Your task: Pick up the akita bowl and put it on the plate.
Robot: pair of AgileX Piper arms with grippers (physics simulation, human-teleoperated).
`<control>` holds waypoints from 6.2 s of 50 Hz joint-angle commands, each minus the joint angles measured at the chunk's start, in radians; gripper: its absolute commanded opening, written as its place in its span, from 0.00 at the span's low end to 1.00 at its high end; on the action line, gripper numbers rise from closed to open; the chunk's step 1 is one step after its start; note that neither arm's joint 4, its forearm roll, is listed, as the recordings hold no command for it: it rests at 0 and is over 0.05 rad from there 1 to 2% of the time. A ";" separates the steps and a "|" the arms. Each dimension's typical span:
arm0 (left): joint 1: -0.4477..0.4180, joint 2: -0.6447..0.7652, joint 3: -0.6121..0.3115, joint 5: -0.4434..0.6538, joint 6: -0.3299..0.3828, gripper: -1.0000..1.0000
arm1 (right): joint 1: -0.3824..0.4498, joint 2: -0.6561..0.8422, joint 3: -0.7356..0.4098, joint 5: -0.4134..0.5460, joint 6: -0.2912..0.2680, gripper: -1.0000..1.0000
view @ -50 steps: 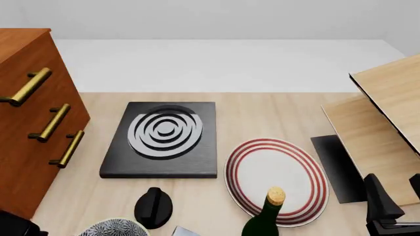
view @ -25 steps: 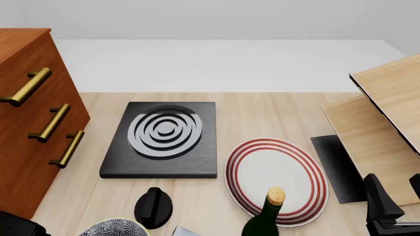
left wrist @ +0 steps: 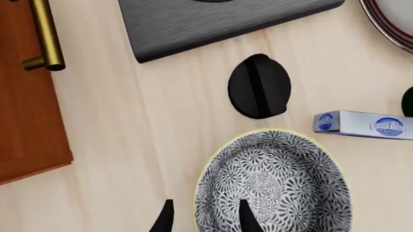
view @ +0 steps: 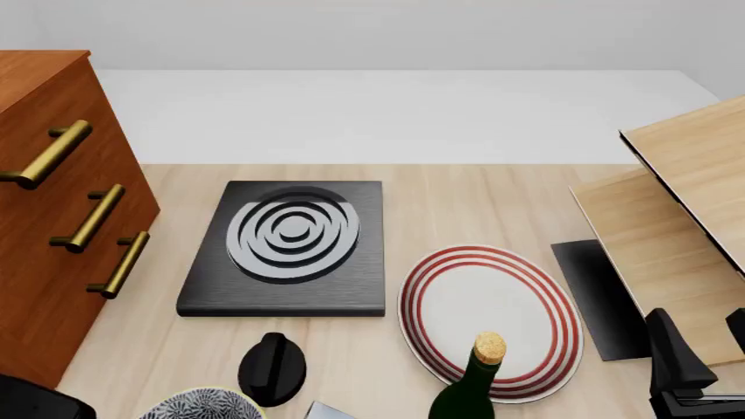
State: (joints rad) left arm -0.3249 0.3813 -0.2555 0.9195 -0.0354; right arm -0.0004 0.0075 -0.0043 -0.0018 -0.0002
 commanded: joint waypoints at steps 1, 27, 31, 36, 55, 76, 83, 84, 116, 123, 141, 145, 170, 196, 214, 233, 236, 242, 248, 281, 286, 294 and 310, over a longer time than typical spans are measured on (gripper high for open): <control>-0.003 0.005 0.027 -0.028 -0.002 1.00 | 0.000 0.000 0.000 0.000 0.000 1.00; -0.002 0.072 0.088 -0.136 0.011 1.00 | 0.000 0.000 0.000 0.000 0.000 1.00; -0.006 0.081 0.096 -0.151 0.007 1.00 | 0.000 0.000 0.000 0.000 0.000 1.00; -0.009 0.095 0.099 -0.166 0.007 1.00 | 0.000 0.000 0.000 0.000 0.000 1.00; -0.011 0.123 0.144 -0.218 0.007 1.00 | 0.000 0.000 0.000 0.000 0.000 1.00; -0.015 0.182 0.178 -0.291 0.010 1.00 | 0.000 0.000 0.000 0.000 0.000 1.00; -0.013 0.209 0.185 -0.321 0.017 1.00 | 0.000 0.000 0.000 0.000 0.000 1.00; -0.015 0.213 0.185 -0.326 0.012 1.00 | 0.000 0.000 0.000 0.000 0.000 1.00; 0.134 0.120 0.152 -0.243 0.301 0.00 | 0.000 0.000 0.000 0.000 0.000 1.00; 0.206 0.054 0.139 -0.190 0.408 0.00 | 0.000 0.000 0.000 0.000 0.000 1.00; 0.231 -0.041 -0.071 -0.056 0.427 0.00 | 0.000 0.000 0.000 0.000 0.000 1.00; 0.235 -0.052 -0.072 -0.056 0.448 0.00 | 0.000 0.000 0.000 0.000 0.000 1.00; 0.339 0.007 -0.284 -0.149 0.550 0.00 | 0.000 0.000 0.000 0.000 0.000 1.00; 0.335 0.151 -0.538 -0.247 0.555 0.00 | 0.000 0.000 0.000 0.000 0.000 1.00; 0.261 0.296 -0.695 -0.381 0.322 0.00 | 0.000 0.000 0.000 0.000 0.000 1.00; 0.088 0.461 -0.635 -0.600 0.082 0.00 | 0.000 0.000 0.000 0.000 0.000 1.00; 0.062 0.487 -0.598 -0.677 0.039 0.00 | 0.000 0.000 0.000 0.000 0.000 1.00; 0.017 0.528 -0.533 -0.807 -0.022 0.00 | 0.000 0.000 0.000 0.000 0.000 1.00; -0.022 0.572 -0.504 -0.877 -0.063 0.00 | 0.000 0.000 0.000 0.000 0.000 1.00; -0.195 0.829 -0.477 -1.082 -0.202 0.00 | 0.000 0.000 0.000 0.000 0.000 1.00; -0.222 0.869 -0.469 -1.119 -0.224 0.00 | 0.000 0.000 0.000 0.000 0.000 1.00; -0.264 0.935 -0.458 -1.181 -0.284 0.00 | 0.000 0.000 0.000 0.000 0.000 1.00; -0.319 0.999 -0.481 -1.216 -0.323 0.00 | 0.000 0.000 0.000 0.000 0.000 1.00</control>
State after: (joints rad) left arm -0.6081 1.3384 -0.7208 -0.2670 -0.3325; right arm -0.0003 0.0075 -0.0043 -0.0018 -0.0002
